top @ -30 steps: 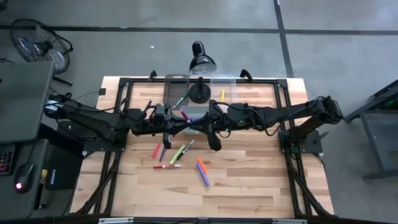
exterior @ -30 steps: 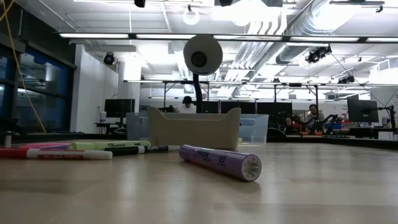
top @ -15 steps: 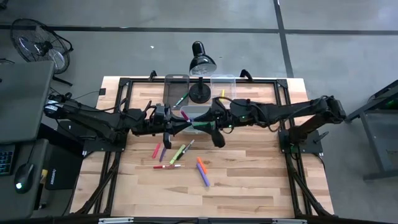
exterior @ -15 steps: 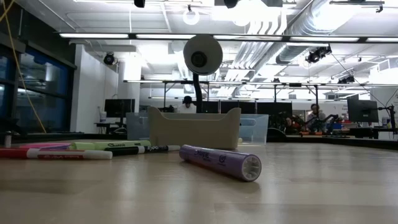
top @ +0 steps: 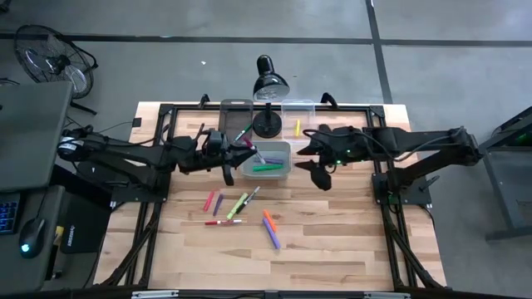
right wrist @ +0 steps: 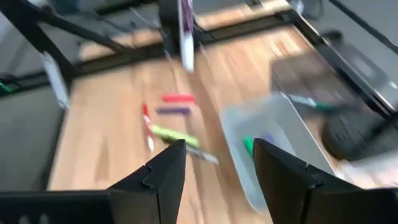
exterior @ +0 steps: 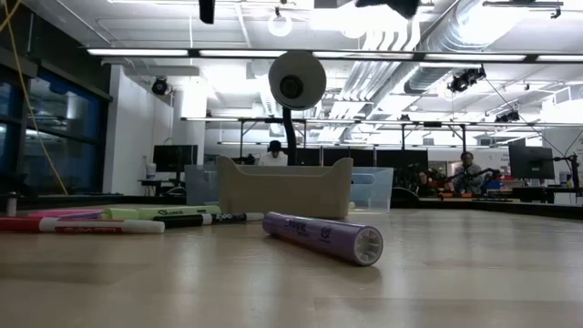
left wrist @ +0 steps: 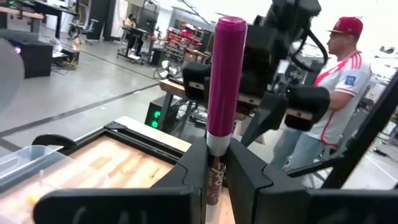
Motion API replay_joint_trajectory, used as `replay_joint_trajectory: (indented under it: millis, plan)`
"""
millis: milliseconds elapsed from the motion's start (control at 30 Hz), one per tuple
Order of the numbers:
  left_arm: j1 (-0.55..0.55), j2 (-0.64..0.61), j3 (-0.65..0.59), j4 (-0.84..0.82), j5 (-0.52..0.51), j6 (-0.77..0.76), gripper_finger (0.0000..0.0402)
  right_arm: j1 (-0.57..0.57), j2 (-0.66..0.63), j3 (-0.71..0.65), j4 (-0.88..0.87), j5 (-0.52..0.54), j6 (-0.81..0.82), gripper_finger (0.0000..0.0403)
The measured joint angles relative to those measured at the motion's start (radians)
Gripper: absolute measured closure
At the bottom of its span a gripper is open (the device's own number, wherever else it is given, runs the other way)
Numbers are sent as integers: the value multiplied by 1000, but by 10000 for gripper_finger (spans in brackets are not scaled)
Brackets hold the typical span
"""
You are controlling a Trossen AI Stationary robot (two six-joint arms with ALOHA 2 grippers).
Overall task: Pick & Place Markers
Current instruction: Put the medium maroon marker into the black bin
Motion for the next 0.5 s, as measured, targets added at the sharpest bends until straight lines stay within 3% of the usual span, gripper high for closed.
replay_joint_trajectory:
  millis: [233, 500]
  plan:
    - [94, 0, 0, -51, 37, -31, 370, 0, -16, -9, -213, 67, 37, 226]
    - [201, -43, 0, -267, 82, -67, 370, 0, -92, -277, -2, 43, 60, 226]
